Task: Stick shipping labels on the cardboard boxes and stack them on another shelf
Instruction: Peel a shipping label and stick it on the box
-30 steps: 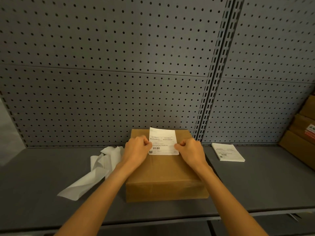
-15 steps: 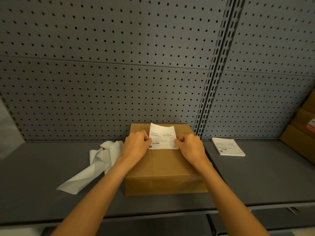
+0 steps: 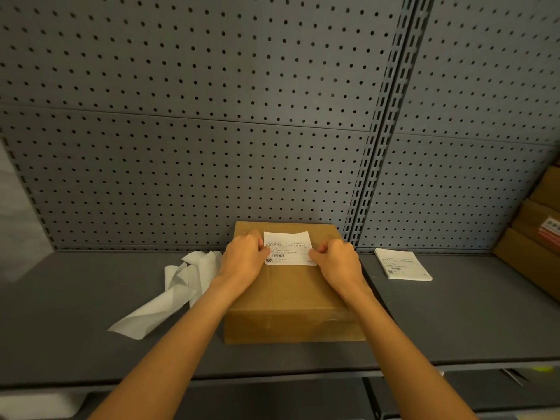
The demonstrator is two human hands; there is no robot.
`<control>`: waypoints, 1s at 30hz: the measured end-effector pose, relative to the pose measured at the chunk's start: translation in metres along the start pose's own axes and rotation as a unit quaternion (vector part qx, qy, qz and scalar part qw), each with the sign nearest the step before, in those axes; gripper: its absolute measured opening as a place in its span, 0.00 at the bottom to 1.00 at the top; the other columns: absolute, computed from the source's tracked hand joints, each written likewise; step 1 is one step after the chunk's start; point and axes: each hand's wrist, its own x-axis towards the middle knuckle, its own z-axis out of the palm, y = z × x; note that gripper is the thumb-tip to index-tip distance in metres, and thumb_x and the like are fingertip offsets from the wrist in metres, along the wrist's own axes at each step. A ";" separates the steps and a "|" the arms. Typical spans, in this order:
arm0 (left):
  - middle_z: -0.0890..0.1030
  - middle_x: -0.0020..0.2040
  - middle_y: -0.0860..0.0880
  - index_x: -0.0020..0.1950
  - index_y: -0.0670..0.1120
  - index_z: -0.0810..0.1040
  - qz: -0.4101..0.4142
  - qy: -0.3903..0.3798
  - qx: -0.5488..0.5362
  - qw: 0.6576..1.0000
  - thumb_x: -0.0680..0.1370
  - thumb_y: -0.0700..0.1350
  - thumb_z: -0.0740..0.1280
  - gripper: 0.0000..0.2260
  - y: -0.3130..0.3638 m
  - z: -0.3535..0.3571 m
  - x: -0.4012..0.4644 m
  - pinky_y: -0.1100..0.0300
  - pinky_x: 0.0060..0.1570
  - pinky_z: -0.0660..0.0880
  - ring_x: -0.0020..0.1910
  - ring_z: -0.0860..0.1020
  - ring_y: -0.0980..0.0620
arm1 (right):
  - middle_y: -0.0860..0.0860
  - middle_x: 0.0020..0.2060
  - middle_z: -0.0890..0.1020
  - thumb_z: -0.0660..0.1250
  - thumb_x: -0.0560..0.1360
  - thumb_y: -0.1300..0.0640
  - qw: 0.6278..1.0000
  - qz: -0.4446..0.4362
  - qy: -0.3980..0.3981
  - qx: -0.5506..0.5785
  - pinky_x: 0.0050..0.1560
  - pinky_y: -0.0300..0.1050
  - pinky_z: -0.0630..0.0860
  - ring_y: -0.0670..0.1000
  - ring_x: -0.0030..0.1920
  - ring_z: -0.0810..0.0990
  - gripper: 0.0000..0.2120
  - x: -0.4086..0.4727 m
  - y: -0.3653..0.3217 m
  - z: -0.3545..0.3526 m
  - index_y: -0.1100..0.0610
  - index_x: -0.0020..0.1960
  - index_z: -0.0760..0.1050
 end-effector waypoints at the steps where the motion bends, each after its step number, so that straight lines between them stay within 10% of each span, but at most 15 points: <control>1: 0.79 0.49 0.46 0.50 0.42 0.76 0.011 0.006 0.005 1.000 0.78 0.46 0.66 0.07 0.000 -0.001 -0.001 0.58 0.42 0.74 0.46 0.77 0.48 | 0.55 0.35 0.79 0.64 0.77 0.55 1.000 -0.009 0.009 -0.017 0.35 0.46 0.74 0.55 0.38 0.78 0.12 -0.001 -0.001 -0.001 0.60 0.38 0.76; 5: 0.76 0.62 0.47 0.64 0.45 0.74 0.090 -0.012 0.047 0.995 0.80 0.47 0.62 0.14 0.000 -0.007 -0.010 0.58 0.57 0.71 0.60 0.74 0.50 | 0.53 0.48 0.79 0.62 0.78 0.56 0.977 -0.162 0.099 -0.101 0.47 0.47 0.75 0.53 0.49 0.76 0.08 -0.008 0.000 0.000 0.58 0.52 0.75; 9: 0.60 0.76 0.50 0.76 0.47 0.58 0.133 -0.130 0.081 0.979 0.83 0.48 0.52 0.21 0.001 -0.007 -0.023 0.56 0.73 0.56 0.75 0.58 0.52 | 0.50 0.69 0.72 0.55 0.81 0.52 0.955 -0.264 -0.028 -0.136 0.69 0.46 0.62 0.50 0.70 0.67 0.19 -0.022 -0.001 0.007 0.54 0.71 0.68; 15: 0.42 0.78 0.53 0.78 0.50 0.42 0.126 -0.261 0.137 0.947 0.83 0.52 0.42 0.23 -0.003 -0.007 -0.022 0.59 0.73 0.39 0.76 0.42 0.58 | 0.47 0.77 0.54 0.46 0.83 0.50 0.944 -0.223 -0.202 -0.131 0.74 0.43 0.42 0.44 0.77 0.49 0.23 -0.021 0.002 0.005 0.52 0.78 0.51; 30: 0.42 0.78 0.55 0.77 0.52 0.41 0.131 -0.260 0.133 0.947 0.83 0.53 0.41 0.23 -0.009 -0.011 -0.027 0.60 0.74 0.39 0.75 0.41 0.60 | 0.50 0.77 0.55 0.44 0.83 0.46 0.973 -0.112 -0.123 -0.158 0.75 0.46 0.46 0.48 0.77 0.51 0.26 -0.027 0.011 0.008 0.55 0.78 0.51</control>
